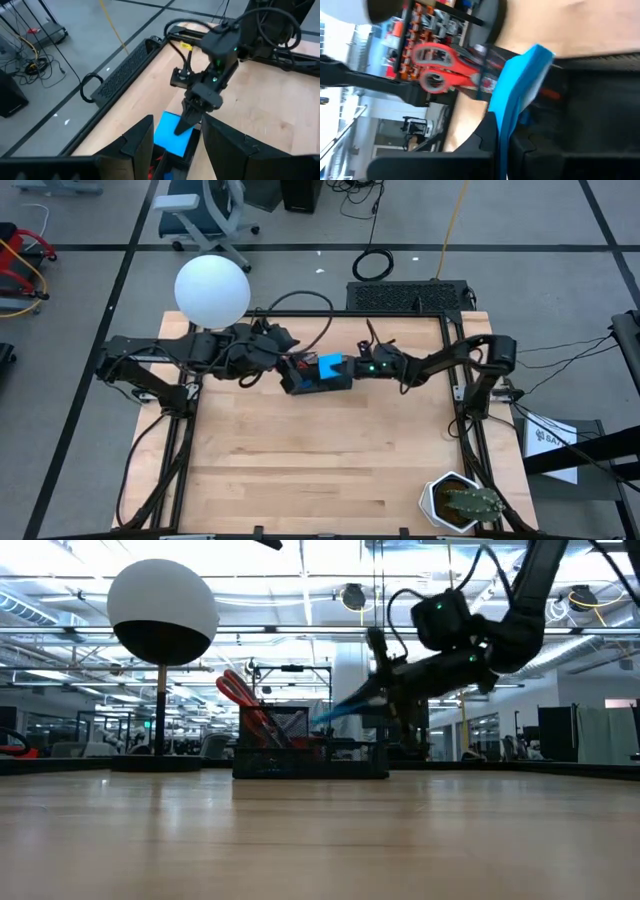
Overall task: Pick and place office supplies into organizer
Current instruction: Put the blue sticky note into the black desk organizer, then return to Home Position
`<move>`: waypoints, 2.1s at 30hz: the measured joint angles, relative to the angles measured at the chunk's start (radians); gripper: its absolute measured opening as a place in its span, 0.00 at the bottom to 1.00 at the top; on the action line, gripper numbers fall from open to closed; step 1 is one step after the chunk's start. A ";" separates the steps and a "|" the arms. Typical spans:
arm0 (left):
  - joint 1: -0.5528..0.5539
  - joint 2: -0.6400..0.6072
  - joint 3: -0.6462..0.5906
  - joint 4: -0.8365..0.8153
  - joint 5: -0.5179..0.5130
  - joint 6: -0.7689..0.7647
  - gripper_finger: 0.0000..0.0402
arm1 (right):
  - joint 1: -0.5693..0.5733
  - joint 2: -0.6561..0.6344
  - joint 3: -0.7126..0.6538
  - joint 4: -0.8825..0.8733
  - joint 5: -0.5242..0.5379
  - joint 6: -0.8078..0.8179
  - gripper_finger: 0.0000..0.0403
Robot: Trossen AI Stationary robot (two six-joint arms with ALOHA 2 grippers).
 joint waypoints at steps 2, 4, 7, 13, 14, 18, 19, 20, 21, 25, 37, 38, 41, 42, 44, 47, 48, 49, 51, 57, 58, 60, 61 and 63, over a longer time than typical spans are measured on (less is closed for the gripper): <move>-0.002 0.001 0.000 -0.003 0.000 -0.007 0.43 | 0.002 0.020 0.000 -0.005 -0.002 0.016 0.01; -0.002 0.001 0.000 -0.002 0.000 -0.011 0.43 | 0.007 0.035 0.000 -0.003 -0.002 0.029 0.01; -0.003 0.001 0.000 -0.001 0.000 -0.012 0.43 | 0.015 0.040 0.000 -0.013 0.002 0.028 0.02; -0.003 0.001 0.000 -0.001 0.008 -0.011 0.43 | 0.018 0.039 -0.001 -0.030 0.024 0.006 0.16; -0.003 0.001 0.000 -0.001 0.008 -0.011 0.43 | 0.014 0.038 0.000 -0.037 0.024 0.010 0.19; -0.003 0.001 0.000 0.000 0.008 -0.010 0.43 | 0.000 0.037 0.000 -0.063 0.018 0.043 0.29; -0.003 0.001 0.000 0.001 0.009 -0.010 0.43 | -0.005 0.037 0.000 -0.063 0.010 0.047 0.32; -0.003 0.001 0.000 0.002 0.009 -0.010 0.43 | -0.011 0.036 0.000 -0.062 -0.005 0.048 0.34; -0.003 0.001 0.000 0.002 0.009 -0.010 0.43 | -0.017 0.036 0.000 -0.061 -0.020 0.049 0.37; -0.003 0.001 0.000 0.003 0.010 -0.009 0.43 | -0.043 0.032 0.000 -0.044 -0.094 0.081 0.45; -0.003 0.001 0.000 0.008 0.011 -0.009 0.43 | -0.070 -0.068 -0.002 0.067 -0.037 0.084 0.51; -0.003 0.001 0.000 0.009 0.011 -0.009 0.43 | -0.072 -0.081 -0.002 0.064 -0.030 0.084 0.51; -0.003 0.001 0.000 0.009 0.011 -0.009 0.43 | -0.071 -0.108 -0.002 0.063 -0.030 0.075 0.50; -0.003 0.001 0.000 0.009 0.011 -0.009 0.43 | -0.070 -0.116 -0.002 0.063 -0.030 0.073 0.50; -0.003 0.001 0.000 0.009 0.011 -0.009 0.43 | -0.063 -0.127 -0.002 0.066 -0.031 0.069 0.50; -0.003 0.001 0.000 0.009 0.013 -0.008 0.43 | -0.055 -0.135 -0.002 0.073 -0.032 0.072 0.50; -0.003 0.001 0.000 0.009 0.019 -0.003 0.43 | -0.053 -0.136 -0.002 0.086 -0.032 0.079 0.50; -0.003 -0.001 0.000 0.009 0.023 0.006 0.43 | -0.051 -0.135 -0.002 0.101 -0.032 0.089 0.50; -0.005 -0.017 -0.001 0.003 0.038 0.026 0.43 | -0.048 -0.135 -0.002 0.148 -0.032 0.101 0.49; -0.006 -0.085 0.000 0.046 0.133 0.051 0.43 | -0.044 -0.136 -0.002 0.310 -0.053 0.082 0.49; -0.006 -0.101 0.000 0.047 0.161 0.066 0.43 | -0.044 -0.136 -0.002 0.332 -0.059 0.062 0.49; -0.006 -0.127 -0.001 0.058 0.214 0.093 0.43 | -0.044 -0.136 -0.002 0.367 -0.055 0.038 0.49; -0.007 -0.143 0.000 0.074 0.237 0.101 0.43 | -0.044 -0.136 -0.002 0.384 -0.052 0.035 0.49; -0.008 -0.176 0.000 0.066 0.254 0.092 0.43 | -0.044 -0.136 -0.002 0.409 -0.042 0.056 0.49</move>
